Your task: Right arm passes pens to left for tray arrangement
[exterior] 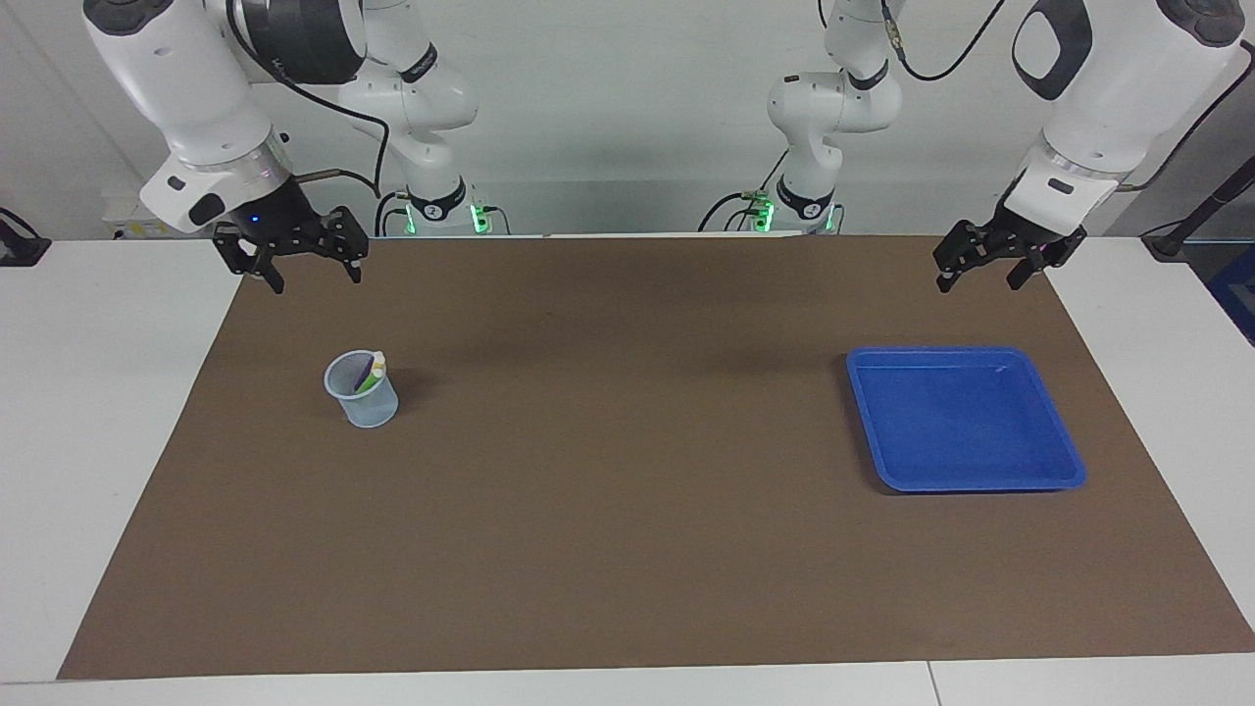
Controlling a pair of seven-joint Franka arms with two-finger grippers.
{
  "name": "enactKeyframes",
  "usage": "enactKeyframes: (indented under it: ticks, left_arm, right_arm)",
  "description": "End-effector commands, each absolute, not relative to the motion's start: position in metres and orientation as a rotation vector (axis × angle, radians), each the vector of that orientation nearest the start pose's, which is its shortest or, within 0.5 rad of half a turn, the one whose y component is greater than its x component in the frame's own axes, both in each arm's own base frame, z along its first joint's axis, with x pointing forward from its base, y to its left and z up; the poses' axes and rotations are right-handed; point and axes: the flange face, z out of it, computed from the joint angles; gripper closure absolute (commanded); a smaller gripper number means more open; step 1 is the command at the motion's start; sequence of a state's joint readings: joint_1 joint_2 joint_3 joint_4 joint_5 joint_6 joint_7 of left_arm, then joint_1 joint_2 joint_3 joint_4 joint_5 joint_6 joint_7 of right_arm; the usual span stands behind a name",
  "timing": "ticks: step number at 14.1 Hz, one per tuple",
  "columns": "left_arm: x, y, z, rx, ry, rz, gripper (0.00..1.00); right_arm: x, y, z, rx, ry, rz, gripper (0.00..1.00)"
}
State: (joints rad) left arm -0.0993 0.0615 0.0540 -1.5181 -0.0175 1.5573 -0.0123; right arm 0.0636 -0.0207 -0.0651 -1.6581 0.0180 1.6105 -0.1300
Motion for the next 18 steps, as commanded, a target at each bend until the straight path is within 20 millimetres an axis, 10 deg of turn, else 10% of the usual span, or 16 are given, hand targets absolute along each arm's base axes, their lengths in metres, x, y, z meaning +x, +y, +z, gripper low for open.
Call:
enactKeyframes:
  ticks: [1, 18]
  left_arm:
    - [0.5712, -0.0279, 0.6171, -3.166, 0.061, 0.018, 0.0]
    - [0.5685, -0.0232, 0.6208, -3.167, 0.039, 0.011, 0.0]
  right_arm:
    - [0.5494, 0.0011, 0.6017, -3.128, -0.175, 0.06, 0.0]
    - [0.5496, 0.0012, 0.6065, -3.112, -0.173, 0.022, 0.0]
